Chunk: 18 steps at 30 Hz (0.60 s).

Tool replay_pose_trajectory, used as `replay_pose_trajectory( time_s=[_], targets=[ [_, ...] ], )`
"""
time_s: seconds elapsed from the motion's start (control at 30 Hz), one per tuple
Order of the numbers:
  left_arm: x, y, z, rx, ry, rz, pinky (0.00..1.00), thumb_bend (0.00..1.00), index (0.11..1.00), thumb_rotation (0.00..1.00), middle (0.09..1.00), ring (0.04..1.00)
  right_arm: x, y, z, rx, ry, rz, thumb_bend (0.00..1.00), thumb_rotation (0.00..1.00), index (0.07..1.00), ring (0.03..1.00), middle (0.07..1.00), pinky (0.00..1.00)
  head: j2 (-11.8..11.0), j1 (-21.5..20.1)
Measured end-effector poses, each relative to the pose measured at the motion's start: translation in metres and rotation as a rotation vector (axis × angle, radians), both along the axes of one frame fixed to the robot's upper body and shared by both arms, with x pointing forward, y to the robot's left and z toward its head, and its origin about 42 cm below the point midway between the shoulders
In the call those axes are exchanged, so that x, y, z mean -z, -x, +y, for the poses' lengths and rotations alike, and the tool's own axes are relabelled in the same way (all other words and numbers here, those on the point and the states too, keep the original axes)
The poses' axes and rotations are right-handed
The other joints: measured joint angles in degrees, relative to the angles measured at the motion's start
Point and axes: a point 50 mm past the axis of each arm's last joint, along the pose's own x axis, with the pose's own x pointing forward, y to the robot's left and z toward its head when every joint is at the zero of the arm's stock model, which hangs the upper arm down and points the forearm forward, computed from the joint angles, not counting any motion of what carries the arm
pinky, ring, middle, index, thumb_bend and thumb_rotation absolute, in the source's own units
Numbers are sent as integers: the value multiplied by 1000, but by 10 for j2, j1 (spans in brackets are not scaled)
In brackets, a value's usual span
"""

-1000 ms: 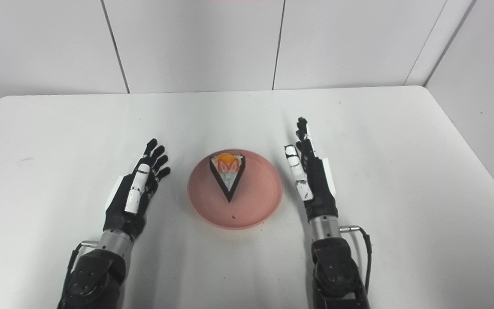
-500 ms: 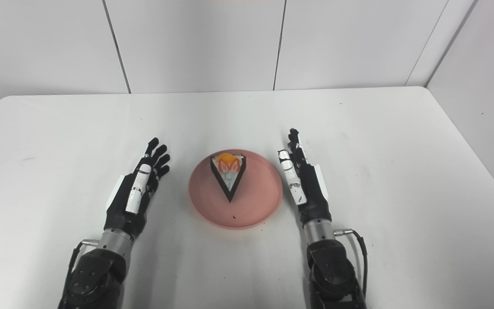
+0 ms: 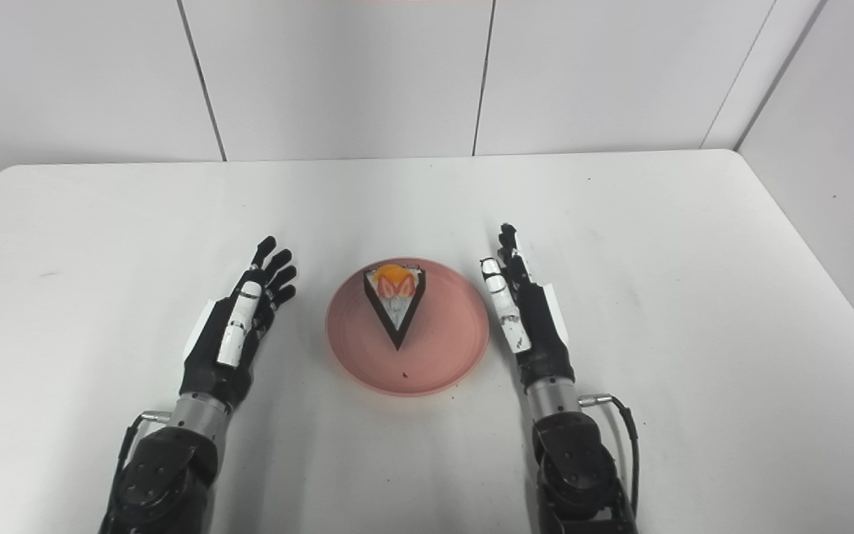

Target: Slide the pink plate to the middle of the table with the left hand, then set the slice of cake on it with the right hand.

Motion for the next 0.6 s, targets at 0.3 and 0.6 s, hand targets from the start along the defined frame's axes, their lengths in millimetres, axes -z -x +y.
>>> replay_pose_trajectory(
  time_s=[0.3, 0.6],
  targets=[
    [0, 0, 0, 2, -2, 1, 938, 387, 970, 1000, 962, 946, 3, 2, 3, -7, 1, 19, 201, 1000, 1000, 995, 1000, 1000, -6, 4],
    [0, 0, -1, 3, -4, 1, 925, 385, 963, 1000, 954, 935, 3, 2, 4, -17, 8, 23, 211, 1000, 1000, 991, 1000, 999, -7, 6]
  ],
)
